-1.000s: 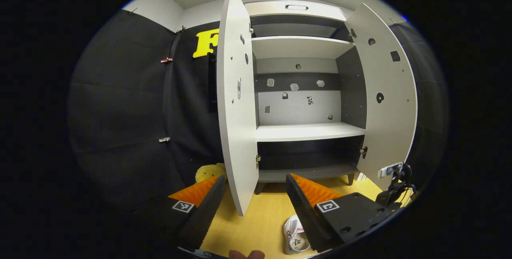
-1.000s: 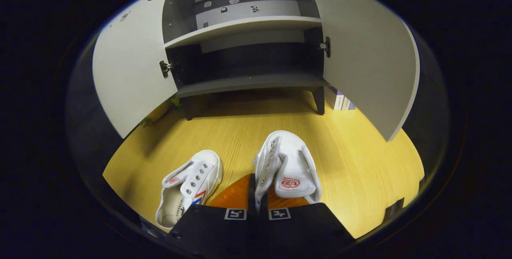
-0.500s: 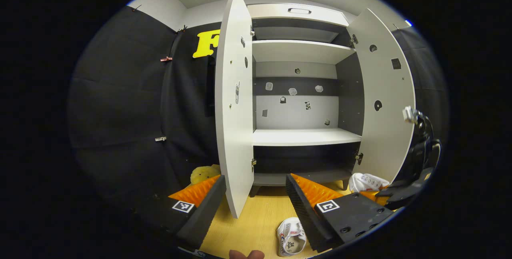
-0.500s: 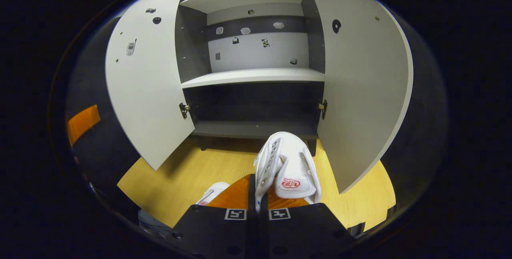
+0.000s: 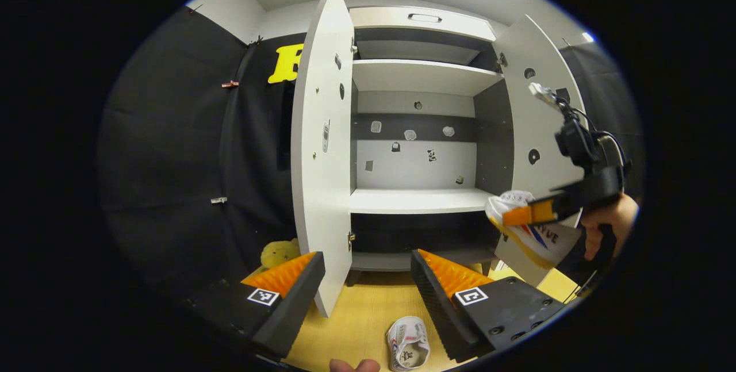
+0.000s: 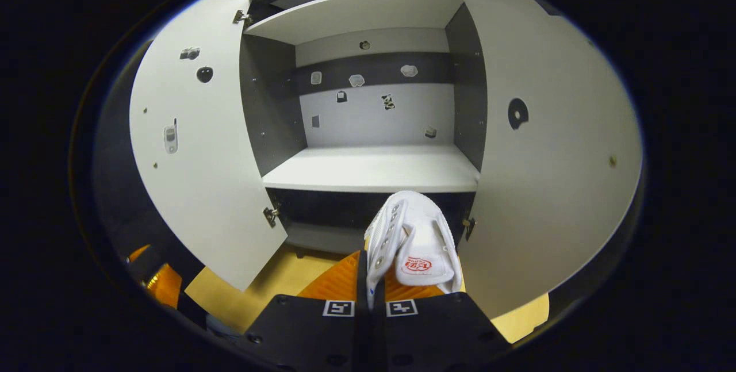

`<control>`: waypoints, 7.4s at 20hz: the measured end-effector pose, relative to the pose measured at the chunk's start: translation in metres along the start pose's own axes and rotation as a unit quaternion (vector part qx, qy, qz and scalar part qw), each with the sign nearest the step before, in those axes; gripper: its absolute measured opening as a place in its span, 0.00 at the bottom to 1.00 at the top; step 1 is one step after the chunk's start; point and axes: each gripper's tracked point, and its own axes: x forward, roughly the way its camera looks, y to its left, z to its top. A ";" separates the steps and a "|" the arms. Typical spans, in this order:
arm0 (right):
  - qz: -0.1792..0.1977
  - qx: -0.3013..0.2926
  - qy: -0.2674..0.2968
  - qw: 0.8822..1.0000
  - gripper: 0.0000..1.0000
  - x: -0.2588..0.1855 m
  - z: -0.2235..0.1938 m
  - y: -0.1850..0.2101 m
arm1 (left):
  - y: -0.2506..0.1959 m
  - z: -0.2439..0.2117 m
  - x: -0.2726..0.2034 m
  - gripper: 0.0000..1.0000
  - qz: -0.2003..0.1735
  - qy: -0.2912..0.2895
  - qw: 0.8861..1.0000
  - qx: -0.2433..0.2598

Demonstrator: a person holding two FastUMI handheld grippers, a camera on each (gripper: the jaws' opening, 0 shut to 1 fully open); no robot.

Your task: Grab one shoe with the right hand and put it into the shoe cabinet, grab the other shoe with the left hand and put it into the shoe cabinet; then close the right door with the right hand and the left door with the left hand.

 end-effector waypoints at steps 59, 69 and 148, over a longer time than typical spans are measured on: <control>0.033 -0.028 -0.167 0.985 0.98 -0.034 0.080 0.017 | -0.034 -0.147 -0.017 0.95 -0.074 0.077 0.994 0.031; 0.025 -0.059 -0.176 0.982 0.98 -0.122 0.042 -0.006 | -0.045 -0.293 0.005 0.95 -0.084 0.203 0.975 0.037; -0.121 0.024 -0.146 0.981 0.98 -0.169 0.019 -0.193 | -0.074 0.038 0.476 0.08 0.113 0.215 0.969 0.046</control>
